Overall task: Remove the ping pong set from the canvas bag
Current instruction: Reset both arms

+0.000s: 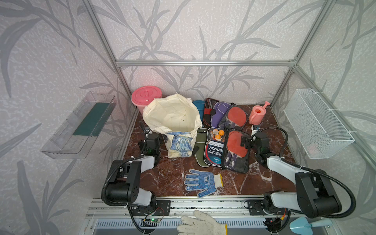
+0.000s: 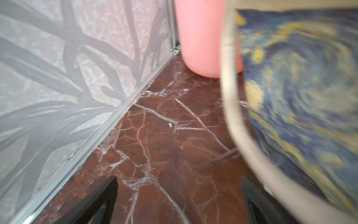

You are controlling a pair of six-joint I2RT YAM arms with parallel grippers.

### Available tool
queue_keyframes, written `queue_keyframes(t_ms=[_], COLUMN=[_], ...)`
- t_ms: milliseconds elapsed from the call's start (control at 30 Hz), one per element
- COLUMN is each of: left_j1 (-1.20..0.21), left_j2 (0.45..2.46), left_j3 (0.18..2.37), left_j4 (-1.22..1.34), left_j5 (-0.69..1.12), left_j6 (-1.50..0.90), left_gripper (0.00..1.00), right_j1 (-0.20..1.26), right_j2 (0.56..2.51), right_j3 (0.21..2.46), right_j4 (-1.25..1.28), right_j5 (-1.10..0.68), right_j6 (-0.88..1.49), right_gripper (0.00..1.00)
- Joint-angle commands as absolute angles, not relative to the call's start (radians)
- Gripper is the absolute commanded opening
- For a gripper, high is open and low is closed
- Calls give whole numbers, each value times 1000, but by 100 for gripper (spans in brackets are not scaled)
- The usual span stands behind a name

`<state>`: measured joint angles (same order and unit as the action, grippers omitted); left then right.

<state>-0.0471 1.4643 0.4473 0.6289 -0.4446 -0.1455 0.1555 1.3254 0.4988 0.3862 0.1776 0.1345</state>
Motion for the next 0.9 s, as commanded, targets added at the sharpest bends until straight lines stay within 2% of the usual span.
queue_keyframes(t_ms=[0, 133, 367, 433, 500, 533, 600, 667, 867], left_j1=[-51, -50, -8, 2, 9, 8, 8, 1, 0], left_j2=[1468, 1466, 1480, 1488, 1544, 1546, 1503, 1529, 1515], left_j3=[441, 429, 458, 422, 370, 370, 402, 375, 402], left_j4=[704, 723, 671, 734, 915, 924, 783, 887, 809], left_j5=[-434, -415, -320, -276, -250, -249, -241, -246, -273], left_j6=[-91, -89, -103, -101, -75, -73, -92, -64, -92], left_gripper=[99, 99, 99, 99, 99, 99, 99, 99, 99], right_j1=[151, 152, 153, 153, 152, 148, 143, 144, 144], right_j2=[1321, 1302, 1504, 1526, 1530, 1553, 1611, 1589, 1627], right_j3=[494, 374, 293, 312, 324, 321, 293, 283, 224], right_j4=[468, 643, 1067, 1056, 1022, 1045, 1168, 1150, 1314], right_j5=[236, 335, 268, 247, 255, 254, 220, 176, 144], right_j6=[111, 46, -61, -64, -52, -45, -65, -74, -98], right_gripper=[99, 99, 99, 99, 99, 99, 99, 99, 99])
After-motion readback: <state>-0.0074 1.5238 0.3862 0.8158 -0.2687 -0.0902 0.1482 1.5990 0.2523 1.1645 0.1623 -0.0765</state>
